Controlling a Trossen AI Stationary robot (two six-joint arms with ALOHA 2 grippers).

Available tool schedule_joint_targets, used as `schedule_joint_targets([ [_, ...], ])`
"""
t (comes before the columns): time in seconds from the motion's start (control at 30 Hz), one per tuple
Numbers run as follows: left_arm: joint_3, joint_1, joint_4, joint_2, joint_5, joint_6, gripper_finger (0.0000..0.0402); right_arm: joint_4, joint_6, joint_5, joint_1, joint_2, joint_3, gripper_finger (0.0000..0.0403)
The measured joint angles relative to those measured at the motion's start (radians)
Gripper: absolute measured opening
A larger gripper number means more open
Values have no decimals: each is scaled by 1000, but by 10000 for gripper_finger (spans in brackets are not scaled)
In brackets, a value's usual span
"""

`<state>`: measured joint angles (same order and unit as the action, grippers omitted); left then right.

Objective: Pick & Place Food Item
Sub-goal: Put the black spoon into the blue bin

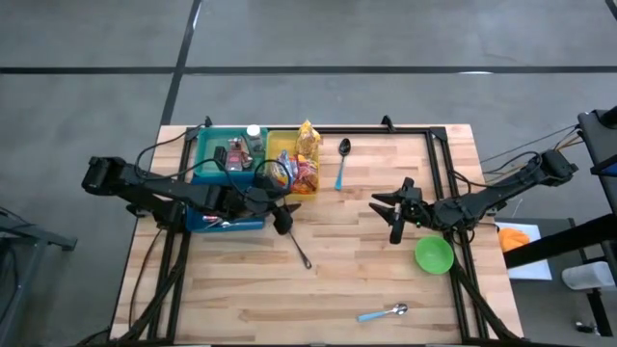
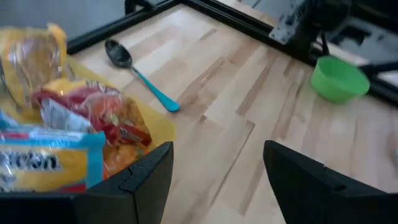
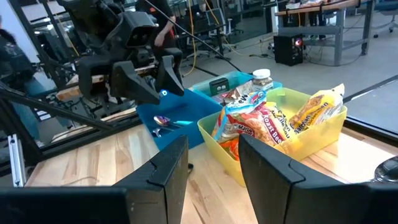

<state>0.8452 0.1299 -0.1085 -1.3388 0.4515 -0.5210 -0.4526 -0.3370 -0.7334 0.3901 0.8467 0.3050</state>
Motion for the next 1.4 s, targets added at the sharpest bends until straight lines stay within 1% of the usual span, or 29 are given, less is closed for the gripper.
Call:
schedule_joint_targets([
  [0.13, 7, -2, -24, 0, -5, -86, 253, 0, 0, 0, 0, 0, 0, 139],
  [0.27, 8, 7, -69, 0, -8, -299, 253, 0, -3, 0, 0, 0, 0, 139],
  [0.37, 16, 17, -142, 0, -10, -430, 253, 0, -2, 0, 0, 0, 0, 139],
  [0.5, 57, 34, -280, 0, -11, -589, 252, 0, -2, 0, 0, 0, 0, 139],
  [0.6, 87, 53, -363, 0, -10, -684, 252, 0, -2, 0, 0, 0, 0, 139],
  [0.8, 91, 92, -340, -31, -7, -795, 252, 1, -2, 0, 0, 0, 0, 139],
  [0.9, 109, 96, -384, -68, -13, -871, 252, 4, -2, 0, 0, 0, 0, 139],
  [0.97, 132, 95, -419, -93, -37, -923, 252, 8, -2, 0, 0, 0, 0, 139],
  [1.1, 211, 99, -470, -155, -64, -955, 252, 8, -2, 0, 0, 0, 0, 139],
  [1.3, 367, 98, -565, -270, -99, -974, 252, 8, -2, 0, 0, 0, 0, 139],
  [1.4, 435, 98, -644, -328, -115, -1013, 252, 8, -2, 0, 0, 0, 0, 139],
])
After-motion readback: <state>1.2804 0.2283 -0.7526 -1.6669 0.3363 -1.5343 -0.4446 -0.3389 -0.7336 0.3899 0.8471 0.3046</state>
